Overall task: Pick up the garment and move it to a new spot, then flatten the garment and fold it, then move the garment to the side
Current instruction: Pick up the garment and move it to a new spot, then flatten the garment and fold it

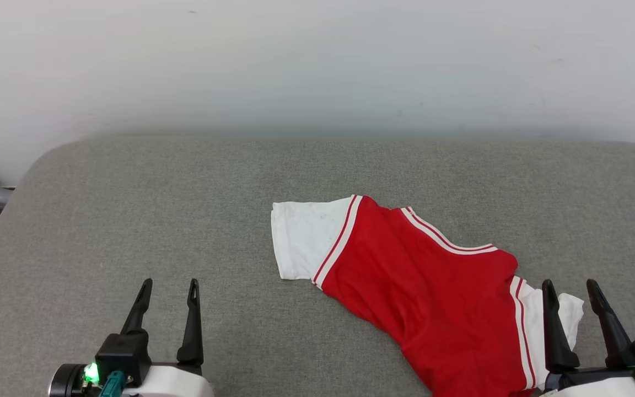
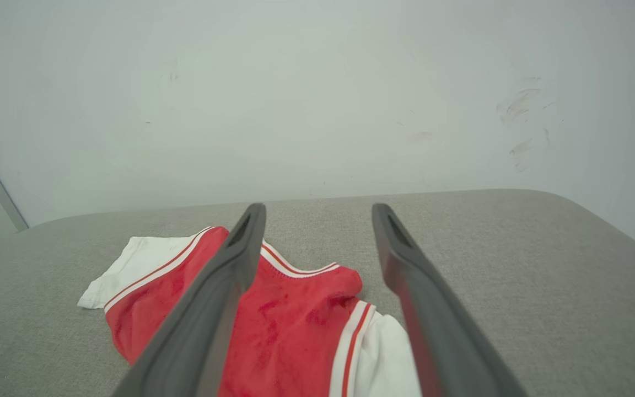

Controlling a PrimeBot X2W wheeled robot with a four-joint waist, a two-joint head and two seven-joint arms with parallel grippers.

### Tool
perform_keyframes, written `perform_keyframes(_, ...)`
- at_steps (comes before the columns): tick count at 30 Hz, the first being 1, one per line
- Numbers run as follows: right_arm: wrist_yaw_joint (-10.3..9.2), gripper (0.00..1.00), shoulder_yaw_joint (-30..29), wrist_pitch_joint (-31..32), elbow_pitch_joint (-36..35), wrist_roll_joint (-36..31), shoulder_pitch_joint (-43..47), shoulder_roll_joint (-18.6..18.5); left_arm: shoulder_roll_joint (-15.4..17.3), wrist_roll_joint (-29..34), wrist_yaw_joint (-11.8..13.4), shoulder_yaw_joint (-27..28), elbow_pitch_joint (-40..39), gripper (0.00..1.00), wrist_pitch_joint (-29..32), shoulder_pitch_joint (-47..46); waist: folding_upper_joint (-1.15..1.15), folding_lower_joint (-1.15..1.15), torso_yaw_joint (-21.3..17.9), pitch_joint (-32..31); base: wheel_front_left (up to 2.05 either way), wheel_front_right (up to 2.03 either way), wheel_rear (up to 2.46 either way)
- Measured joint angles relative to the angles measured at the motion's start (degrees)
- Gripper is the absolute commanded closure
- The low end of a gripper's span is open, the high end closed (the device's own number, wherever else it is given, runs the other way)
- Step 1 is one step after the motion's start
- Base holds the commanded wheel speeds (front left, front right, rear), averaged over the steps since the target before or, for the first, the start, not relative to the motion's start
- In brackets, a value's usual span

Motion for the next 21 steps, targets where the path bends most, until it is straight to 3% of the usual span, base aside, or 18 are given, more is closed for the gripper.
perform_keyframes(7,0.00,0.00,-0.3,0.0,0.1,0.5,0.7,0.0,-2.6,2.7,-2.6,2.3,0.4,0.00,0.0,1.3,0.00,0.00,0.1,-0.1,0.00,0.00,0.00)
perform_keyframes(21,0.00,0.00,-0.2,0.0,0.2,1.0,0.8,0.0,-4.6,5.7,-6.1,5.8,0.8,0.00,0.0,1.6,0.00,0.01,-0.2,0.4,0.00,0.00,0.00)
